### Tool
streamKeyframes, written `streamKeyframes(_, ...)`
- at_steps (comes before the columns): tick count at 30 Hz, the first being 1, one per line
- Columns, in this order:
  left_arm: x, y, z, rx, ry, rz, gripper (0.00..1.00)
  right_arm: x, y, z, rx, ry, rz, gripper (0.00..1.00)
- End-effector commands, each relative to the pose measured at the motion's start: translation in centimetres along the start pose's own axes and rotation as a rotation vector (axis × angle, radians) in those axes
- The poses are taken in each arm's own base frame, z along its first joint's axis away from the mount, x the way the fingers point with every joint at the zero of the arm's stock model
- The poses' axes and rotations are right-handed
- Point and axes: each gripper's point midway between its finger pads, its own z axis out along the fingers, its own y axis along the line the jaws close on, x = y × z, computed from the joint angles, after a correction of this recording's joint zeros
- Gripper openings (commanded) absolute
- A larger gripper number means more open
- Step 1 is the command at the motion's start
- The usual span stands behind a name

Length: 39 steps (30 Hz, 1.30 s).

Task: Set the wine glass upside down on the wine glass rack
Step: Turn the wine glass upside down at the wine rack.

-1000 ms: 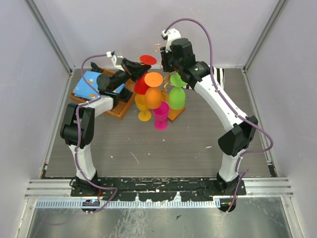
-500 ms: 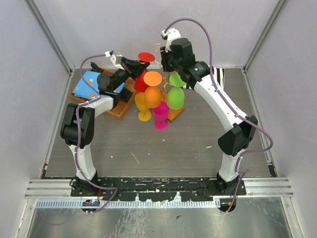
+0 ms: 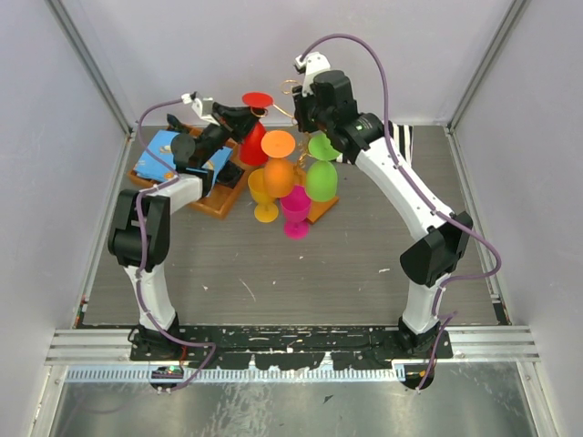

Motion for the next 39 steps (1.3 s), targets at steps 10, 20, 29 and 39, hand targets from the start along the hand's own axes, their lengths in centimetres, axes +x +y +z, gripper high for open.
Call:
streamKeyframes(10,-3.8,-1.0,-1.2,0.030,-0.083,0.068,0.00,0.9,0.2,-0.4,-0.008,0.046,-0.033,0.00)
streamKeyframes(20,-3.6,-3.4,-1.4,0.149,-0.032,0.103,0.00,1.1,0.1,-0.1,-0.004,0.051,-0.034,0.00)
streamKeyframes(29,-3.3,-4.7,-2.1,0.190,-0.001,0.117,0.00,1.1,0.3,0.1,-0.012,0.053,-0.030,0.00)
streamKeyframes(39,-2.3,-6.0,-1.6,0.259,0.031,0.112,0.00,1.0,0.3,0.2,-0.014,0.054,-0.029,0.00)
